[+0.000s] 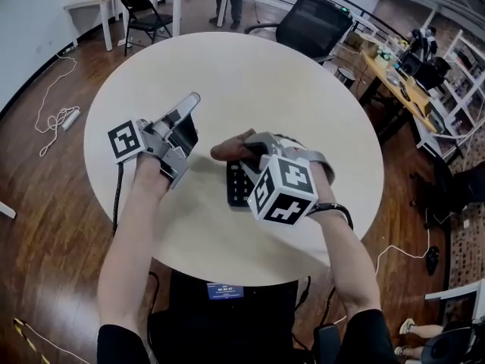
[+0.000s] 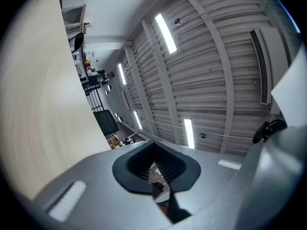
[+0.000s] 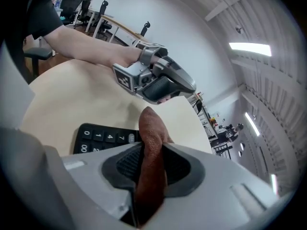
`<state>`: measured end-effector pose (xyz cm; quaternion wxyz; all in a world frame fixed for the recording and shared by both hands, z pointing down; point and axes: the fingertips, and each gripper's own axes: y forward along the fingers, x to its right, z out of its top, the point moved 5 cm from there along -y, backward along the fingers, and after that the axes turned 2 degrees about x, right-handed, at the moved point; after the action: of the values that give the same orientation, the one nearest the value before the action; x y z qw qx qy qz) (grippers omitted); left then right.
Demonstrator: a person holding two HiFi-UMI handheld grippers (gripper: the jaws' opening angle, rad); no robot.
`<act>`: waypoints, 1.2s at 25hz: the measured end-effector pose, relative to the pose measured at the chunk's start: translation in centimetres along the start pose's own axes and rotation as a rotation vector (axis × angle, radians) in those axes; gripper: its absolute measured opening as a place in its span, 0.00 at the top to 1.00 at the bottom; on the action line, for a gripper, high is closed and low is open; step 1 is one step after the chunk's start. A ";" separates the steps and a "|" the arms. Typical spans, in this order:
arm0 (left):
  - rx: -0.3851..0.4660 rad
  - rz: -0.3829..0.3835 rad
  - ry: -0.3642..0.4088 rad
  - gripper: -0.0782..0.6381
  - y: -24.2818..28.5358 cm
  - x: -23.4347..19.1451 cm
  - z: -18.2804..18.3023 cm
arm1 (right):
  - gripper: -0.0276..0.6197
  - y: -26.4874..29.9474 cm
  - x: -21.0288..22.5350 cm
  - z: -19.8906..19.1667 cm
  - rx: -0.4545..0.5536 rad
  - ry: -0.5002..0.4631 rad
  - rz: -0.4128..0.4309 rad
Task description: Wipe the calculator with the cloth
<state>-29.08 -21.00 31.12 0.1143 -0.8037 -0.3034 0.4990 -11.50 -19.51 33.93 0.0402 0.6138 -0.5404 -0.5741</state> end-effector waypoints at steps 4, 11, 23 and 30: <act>0.000 -0.001 0.003 0.88 0.0 0.0 0.1 | 0.80 -1.9 -3.0 0.3 0.017 -0.042 0.093; -0.009 0.006 -0.001 0.88 0.1 0.1 0.1 | 0.80 -6.0 -5.6 0.5 0.083 -0.036 0.205; -0.006 0.006 -0.004 0.88 0.1 0.1 0.0 | 0.80 0.1 0.4 0.3 -0.024 0.047 0.017; -0.008 0.006 -0.009 0.88 0.1 0.3 0.0 | 0.80 -2.9 -4.7 1.0 -0.002 -0.017 0.080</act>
<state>-29.00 -20.92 30.89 0.1082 -0.8027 -0.3033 0.5020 -9.31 -14.38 34.79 0.0591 0.5867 -0.5644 -0.5776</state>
